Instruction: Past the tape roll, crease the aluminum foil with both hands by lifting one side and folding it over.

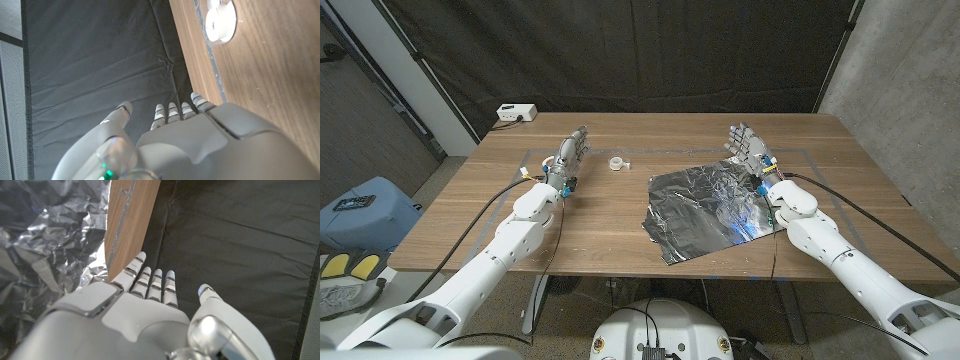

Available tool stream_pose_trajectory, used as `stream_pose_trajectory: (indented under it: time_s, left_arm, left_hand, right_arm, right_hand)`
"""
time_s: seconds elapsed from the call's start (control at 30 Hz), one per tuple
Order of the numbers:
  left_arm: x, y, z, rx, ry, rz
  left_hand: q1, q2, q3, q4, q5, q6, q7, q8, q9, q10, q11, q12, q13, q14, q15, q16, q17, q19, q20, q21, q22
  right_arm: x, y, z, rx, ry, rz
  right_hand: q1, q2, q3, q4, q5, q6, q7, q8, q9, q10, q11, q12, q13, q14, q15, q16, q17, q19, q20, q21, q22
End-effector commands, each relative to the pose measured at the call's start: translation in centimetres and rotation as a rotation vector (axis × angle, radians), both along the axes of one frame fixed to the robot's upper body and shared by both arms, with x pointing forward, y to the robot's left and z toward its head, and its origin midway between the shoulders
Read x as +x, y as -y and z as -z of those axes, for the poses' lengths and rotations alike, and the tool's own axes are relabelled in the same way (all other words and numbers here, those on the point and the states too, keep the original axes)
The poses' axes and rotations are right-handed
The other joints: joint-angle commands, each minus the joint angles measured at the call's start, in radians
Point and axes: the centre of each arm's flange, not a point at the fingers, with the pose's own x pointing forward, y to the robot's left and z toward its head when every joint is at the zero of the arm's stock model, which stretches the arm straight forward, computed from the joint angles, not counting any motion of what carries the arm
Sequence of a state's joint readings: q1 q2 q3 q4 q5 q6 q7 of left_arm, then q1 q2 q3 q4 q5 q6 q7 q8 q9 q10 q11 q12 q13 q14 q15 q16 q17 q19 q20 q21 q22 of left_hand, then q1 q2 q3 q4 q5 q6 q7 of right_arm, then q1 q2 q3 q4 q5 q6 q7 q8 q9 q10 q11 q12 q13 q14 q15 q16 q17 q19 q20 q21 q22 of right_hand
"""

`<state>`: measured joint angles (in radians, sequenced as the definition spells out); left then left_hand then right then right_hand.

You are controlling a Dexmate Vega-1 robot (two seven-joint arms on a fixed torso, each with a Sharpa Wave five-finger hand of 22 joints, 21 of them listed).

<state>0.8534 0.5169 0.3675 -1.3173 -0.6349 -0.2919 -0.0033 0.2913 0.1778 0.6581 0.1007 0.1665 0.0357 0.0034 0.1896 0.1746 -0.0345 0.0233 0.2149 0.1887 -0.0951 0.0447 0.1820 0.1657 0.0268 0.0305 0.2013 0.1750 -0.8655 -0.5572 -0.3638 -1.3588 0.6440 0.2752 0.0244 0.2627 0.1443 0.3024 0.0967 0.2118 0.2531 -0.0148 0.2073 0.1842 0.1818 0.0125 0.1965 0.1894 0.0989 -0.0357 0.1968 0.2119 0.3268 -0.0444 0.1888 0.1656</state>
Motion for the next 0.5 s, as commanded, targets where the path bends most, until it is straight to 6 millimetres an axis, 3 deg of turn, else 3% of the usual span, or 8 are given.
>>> stream_pose_trajectory:
  time_s: [0.03, 0.5]
  left_arm:
    - [-0.2, 1.1, -0.5, 0.025, 0.022, -0.012]
    - [0.1, 2.1, -1.5, 0.023, 0.043, -0.013]
  left_hand:
    - [0.012, -0.002, 0.007, -0.002, 0.007, 0.012, -0.002, 0.005, 0.001, -0.009, 0.000, 0.006, 0.003, -0.008, 0.000, 0.002, 0.001, -0.003, 0.007, 0.005, 0.002]
    - [0.018, -0.004, 0.008, -0.017, 0.009, 0.022, 0.002, 0.004, 0.002, 0.001, -0.005, 0.008, 0.003, -0.003, -0.001, 0.001, 0.001, 0.000, 0.005, 0.004, 0.002]
  right_arm:
    - [-0.3, 1.2, -0.7, -0.075, -0.024, 0.013]
    - [0.1, 2.5, -2.3, -0.135, -0.021, 0.044]
  right_hand:
    - [0.011, -0.001, 0.009, -0.003, 0.004, 0.008, 0.014, 0.004, 0.003, 0.003, 0.012, 0.006, 0.005, 0.010, -0.016, 0.006, 0.002, 0.009, -0.030, 0.006, 0.005]
    - [0.024, -0.006, 0.015, -0.017, 0.003, 0.012, 0.012, 0.003, 0.003, 0.000, 0.007, 0.004, 0.005, 0.010, -0.014, 0.003, -0.004, 0.009, -0.030, 0.006, 0.005]
